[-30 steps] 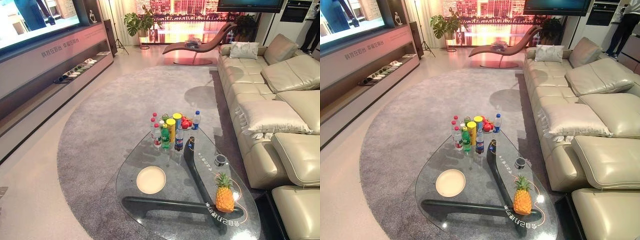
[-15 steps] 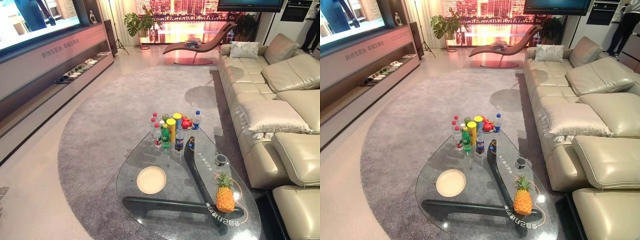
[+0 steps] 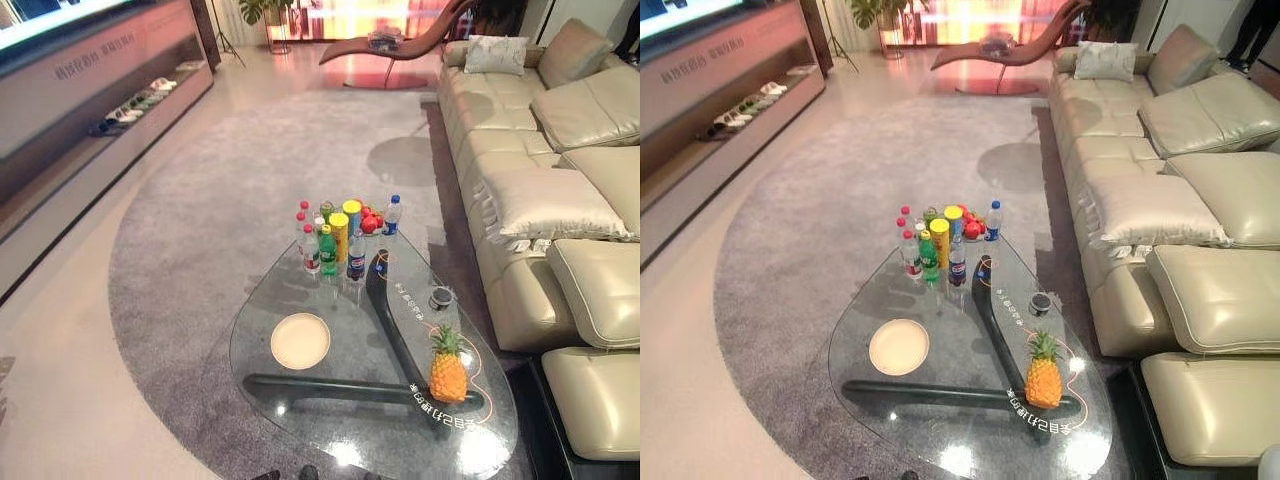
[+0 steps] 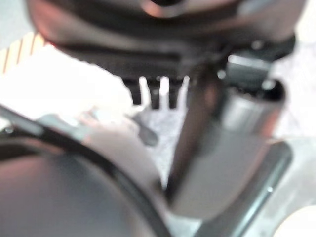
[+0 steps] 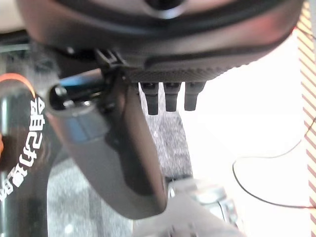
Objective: Pick up the fruit to the plate
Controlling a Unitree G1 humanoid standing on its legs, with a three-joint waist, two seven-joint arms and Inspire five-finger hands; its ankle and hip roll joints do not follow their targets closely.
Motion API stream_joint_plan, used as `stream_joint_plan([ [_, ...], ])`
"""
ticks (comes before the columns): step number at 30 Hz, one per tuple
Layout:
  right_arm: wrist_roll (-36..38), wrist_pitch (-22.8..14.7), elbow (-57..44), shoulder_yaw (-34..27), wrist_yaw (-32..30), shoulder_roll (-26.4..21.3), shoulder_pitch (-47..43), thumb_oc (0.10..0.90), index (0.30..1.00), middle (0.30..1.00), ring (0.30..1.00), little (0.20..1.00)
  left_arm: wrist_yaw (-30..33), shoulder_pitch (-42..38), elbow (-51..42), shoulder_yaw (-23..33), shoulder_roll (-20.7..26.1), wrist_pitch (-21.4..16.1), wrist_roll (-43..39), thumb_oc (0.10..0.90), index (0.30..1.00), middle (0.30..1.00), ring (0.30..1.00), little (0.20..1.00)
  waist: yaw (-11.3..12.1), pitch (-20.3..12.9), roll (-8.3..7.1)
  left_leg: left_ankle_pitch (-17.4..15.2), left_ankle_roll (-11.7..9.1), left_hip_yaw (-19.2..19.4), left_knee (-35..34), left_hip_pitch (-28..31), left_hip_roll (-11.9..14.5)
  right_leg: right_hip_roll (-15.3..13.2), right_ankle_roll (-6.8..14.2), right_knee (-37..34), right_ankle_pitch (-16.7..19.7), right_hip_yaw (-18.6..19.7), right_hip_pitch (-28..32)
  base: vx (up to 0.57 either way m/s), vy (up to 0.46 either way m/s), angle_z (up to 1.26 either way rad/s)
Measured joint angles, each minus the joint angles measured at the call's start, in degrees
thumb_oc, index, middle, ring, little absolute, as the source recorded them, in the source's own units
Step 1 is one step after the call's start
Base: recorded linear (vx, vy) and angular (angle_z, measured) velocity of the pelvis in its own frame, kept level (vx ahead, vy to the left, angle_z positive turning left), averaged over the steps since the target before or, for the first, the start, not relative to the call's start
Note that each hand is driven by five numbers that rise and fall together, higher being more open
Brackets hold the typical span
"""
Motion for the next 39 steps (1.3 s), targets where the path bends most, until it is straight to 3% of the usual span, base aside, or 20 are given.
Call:
stream_joint_plan([
  [7,7.3,-7.0,-6.7,-0.5,-4.9,-0.2,-3.1,0.8,0.9,0.9,0.9,0.9,-0.4,-3.5,-0.2,0.0,1.9,-1.3,0.0,0.8,0.9,0.9,0.9,0.9,0.3,5.2,-2.9,0.2,-0.3,-0.2,2.1,-4.2,0.0,0.2,-0.2,0.2,0.9,-0.2,-2.9,-0.1,-0.077,0.03],
  [17,10.4,-10.7,-31.4,0.2,-15.2,-0.7,-5.2,0.8,0.9,0.9,0.9,0.9,-0.4,-5.0,-4.5,-0.1,3.4,-2.4,-1.3,0.8,0.9,0.9,0.9,0.9,0.0,11.4,-3.15,0.3,-0.4,-1.6,4.2,-8.7,-0.6,0.1,-0.1,0.2,1.9,-1.5,-5.9,-0.08,-0.034,0.08],
  [21,9.4,-10.9,-34.8,0.4,-19.5,-2.7,-8.4,0.8,0.9,0.9,0.9,0.9,-0.5,-5.9,-4.8,-0.2,3.5,-2.3,-2.4,0.8,0.9,0.9,0.9,0.9,0.2,13.9,-3.36,0.3,-0.4,-1.7,4.8,-9.6,-0.8,-0.1,0.0,0.3,2.1,-1.6,-6.5,-0.1,0.041,0.03],
  [24,6.7,-11.1,-41.2,0.7,-24.1,-6.1,-10.5,0.8,0.9,0.9,0.9,0.9,-0.6,-7.5,-6.4,-0.8,3.5,-2.4,-4.5,0.8,0.9,0.9,0.9,0.9,-0.2,16.2,-2.09,0.6,0.0,-1.6,6.0,-13.4,-1.1,-0.5,0.3,1.6,2.5,-1.6,-10.3,-0.1,0.053,-0.02],
  [29,3.6,-10.8,-42.6,0.5,-28.3,-9.3,-17.3,0.8,0.9,0.9,0.9,0.9,-1.0,-11.3,-6.9,-2.6,3.5,-2.5,-6.9,0.8,0.9,0.9,0.9,0.9,-0.1,19.8,-0.1,1.0,0.1,-1.6,7.3,-16.4,-1.6,-1.1,0.7,3.1,2.7,-1.6,-13.5,-0.08,0.051,0.0],
  [39,1.5,-8.6,-42.6,1.8,-33.4,-9.3,-26.8,0.8,0.9,0.9,0.9,0.9,-1.9,-13.5,-9.3,-5.1,3.3,-3.7,-10.2,0.8,0.9,0.9,0.9,0.9,0.3,21.7,1.66,2.0,0.4,-1.6,9.1,-22.0,-2.1,-1.9,1.2,9.8,1.0,-1.6,-21.5,-0.03,0.029,0.0],
])
